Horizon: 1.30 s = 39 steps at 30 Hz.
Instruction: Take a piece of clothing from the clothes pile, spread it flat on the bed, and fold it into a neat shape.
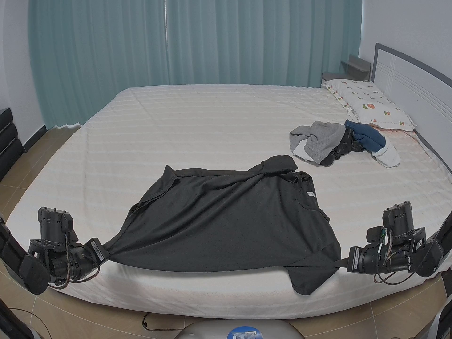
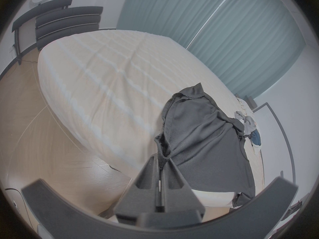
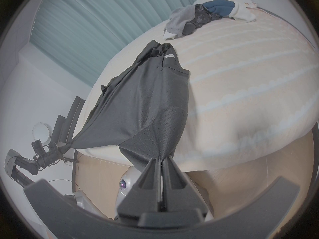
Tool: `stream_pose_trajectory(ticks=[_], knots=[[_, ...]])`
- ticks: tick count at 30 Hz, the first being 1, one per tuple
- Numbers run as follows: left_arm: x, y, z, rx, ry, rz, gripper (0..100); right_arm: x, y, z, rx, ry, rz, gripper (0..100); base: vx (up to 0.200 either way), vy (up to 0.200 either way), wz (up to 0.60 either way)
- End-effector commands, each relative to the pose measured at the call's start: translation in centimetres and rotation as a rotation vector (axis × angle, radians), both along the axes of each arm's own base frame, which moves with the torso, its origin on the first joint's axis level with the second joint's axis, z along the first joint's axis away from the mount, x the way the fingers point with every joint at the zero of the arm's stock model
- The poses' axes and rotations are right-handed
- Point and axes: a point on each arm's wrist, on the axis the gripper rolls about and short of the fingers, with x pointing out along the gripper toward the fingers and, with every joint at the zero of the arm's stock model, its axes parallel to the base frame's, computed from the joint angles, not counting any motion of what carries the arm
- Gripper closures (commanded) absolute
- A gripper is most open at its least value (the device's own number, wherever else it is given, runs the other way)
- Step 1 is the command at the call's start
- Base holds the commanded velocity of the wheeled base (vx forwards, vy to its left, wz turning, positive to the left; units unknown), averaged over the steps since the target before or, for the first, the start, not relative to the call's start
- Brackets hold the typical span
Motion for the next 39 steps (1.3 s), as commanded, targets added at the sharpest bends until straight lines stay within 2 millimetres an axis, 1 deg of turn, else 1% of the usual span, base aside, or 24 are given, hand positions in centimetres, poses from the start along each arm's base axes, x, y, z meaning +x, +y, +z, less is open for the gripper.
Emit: stream_pose_trajectory(ticks=[1, 8, 9, 12, 17, 27, 28, 29, 33, 36, 38, 39], knots=[[-0.4, -0.3, 0.3, 0.005, 0.012, -0.019, 100, 0.0, 0.0, -0.2, -0.006, 0.006, 0.004, 0, 0.0, 0.0, 0.0], [-0.4, -0.4, 0.2, 0.009, 0.036, -0.026, 100, -0.1, -0.1, 0.0, -0.003, 0.006, -0.001, 0, 0.0, 0.0, 0.0], [-0.4, -0.5, 0.1, 0.008, 0.039, -0.028, 100, 0.2, -0.2, 0.3, 0.012, -0.012, -0.017, 0, 0.0, 0.0, 0.0], [-0.4, -0.5, 0.1, 0.007, 0.038, -0.029, 100, 0.7, -0.3, 0.2, 0.012, -0.015, -0.027, 0, 0.0, 0.0, 0.0], [0.0, -0.6, 0.6, 0.001, 0.009, -0.028, 100, 0.8, -0.3, 0.6, 0.016, -0.032, -0.026, 0, 0.0, 0.0, 0.0], [0.0, -0.8, 0.4, 0.004, 0.017, -0.038, 100, 1.6, -0.2, 0.6, 0.017, -0.037, -0.044, 0, 0.0, 0.0, 0.0], [0.1, -0.8, 0.4, 0.002, 0.015, -0.036, 100, 2.1, -0.1, 0.4, 0.023, -0.033, -0.051, 0, 0.0, 0.0, 0.0], [0.1, -0.8, 0.4, 0.001, 0.016, -0.037, 100, 2.1, -0.1, 0.4, 0.024, -0.031, -0.052, 0, 0.0, 0.0, 0.0], [0.0, -0.8, 0.6, 0.001, 0.009, -0.036, 100, 3.2, 0.3, 0.3, 0.077, -0.054, -0.087, 0, 0.2, 0.0, 0.0], [0.1, -0.8, 0.6, 0.001, 0.011, -0.036, 100, 3.4, 0.4, 0.0, 0.096, -0.064, -0.102, 0, 0.2, 0.0, 0.0], [0.0, -0.8, 0.4, 0.005, 0.018, -0.037, 100, 3.4, 0.4, -0.5, 0.1, -0.057, -0.109, 0, 0.2, 0.0, 0.0], [0.0, -0.8, 0.4, 0.005, 0.018, -0.037, 100, 3.4, 0.4, -0.5, 0.1, -0.057, -0.109, 0, 0.0, 0.0, 0.0]])
